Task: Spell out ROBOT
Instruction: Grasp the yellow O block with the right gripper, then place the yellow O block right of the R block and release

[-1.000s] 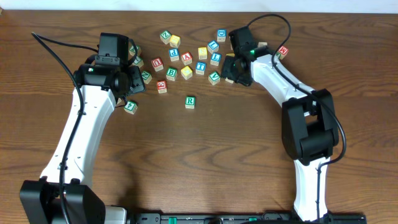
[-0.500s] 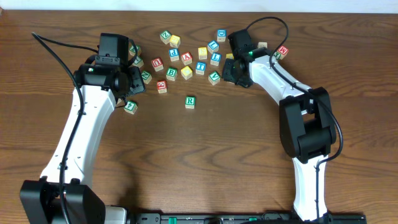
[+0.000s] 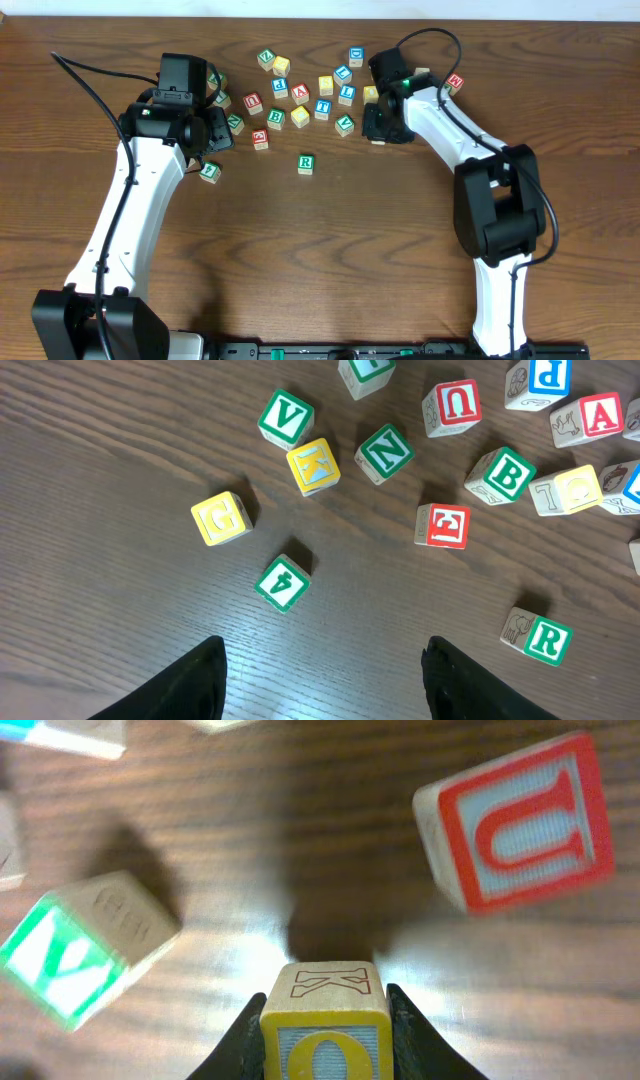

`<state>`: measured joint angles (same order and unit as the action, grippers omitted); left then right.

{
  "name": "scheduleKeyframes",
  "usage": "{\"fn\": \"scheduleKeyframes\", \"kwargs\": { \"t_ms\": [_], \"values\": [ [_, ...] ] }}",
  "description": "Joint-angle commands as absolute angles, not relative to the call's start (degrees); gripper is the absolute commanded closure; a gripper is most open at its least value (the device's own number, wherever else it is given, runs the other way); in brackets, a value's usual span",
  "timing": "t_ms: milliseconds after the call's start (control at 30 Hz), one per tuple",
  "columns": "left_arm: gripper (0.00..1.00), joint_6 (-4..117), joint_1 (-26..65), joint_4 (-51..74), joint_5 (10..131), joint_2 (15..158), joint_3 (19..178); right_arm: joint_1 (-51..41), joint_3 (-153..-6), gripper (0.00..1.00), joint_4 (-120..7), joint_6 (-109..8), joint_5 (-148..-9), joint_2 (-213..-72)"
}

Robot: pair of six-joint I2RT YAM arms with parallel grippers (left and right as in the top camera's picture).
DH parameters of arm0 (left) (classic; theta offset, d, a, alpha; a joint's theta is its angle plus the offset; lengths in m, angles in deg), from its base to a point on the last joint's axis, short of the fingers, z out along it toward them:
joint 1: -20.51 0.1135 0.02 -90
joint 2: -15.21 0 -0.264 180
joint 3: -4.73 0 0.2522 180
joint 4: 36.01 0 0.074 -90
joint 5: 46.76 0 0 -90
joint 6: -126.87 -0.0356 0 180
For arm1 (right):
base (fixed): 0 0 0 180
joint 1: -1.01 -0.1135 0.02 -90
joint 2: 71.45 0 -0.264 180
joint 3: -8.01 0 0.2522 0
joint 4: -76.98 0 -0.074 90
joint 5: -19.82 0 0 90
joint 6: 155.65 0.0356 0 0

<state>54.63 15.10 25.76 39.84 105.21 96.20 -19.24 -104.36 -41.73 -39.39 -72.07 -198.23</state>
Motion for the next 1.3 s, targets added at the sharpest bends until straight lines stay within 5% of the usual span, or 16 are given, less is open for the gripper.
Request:
{"fn": "scheduleKeyframes", "kwargs": {
  "t_ms": [0, 1267],
  "values": [
    [0.38, 53.87, 15.25, 25.94, 38.88, 104.69, 97.47, -20.91, -104.91, 0.79, -39.37, -43.28, -76.20, -194.65],
    [0.38, 53.87, 15.25, 25.96, 38.88, 104.69, 97.47, -36.56, -103.55, 0.78, -42.75, -29.40, -66.21, -198.23]
  ]
}}
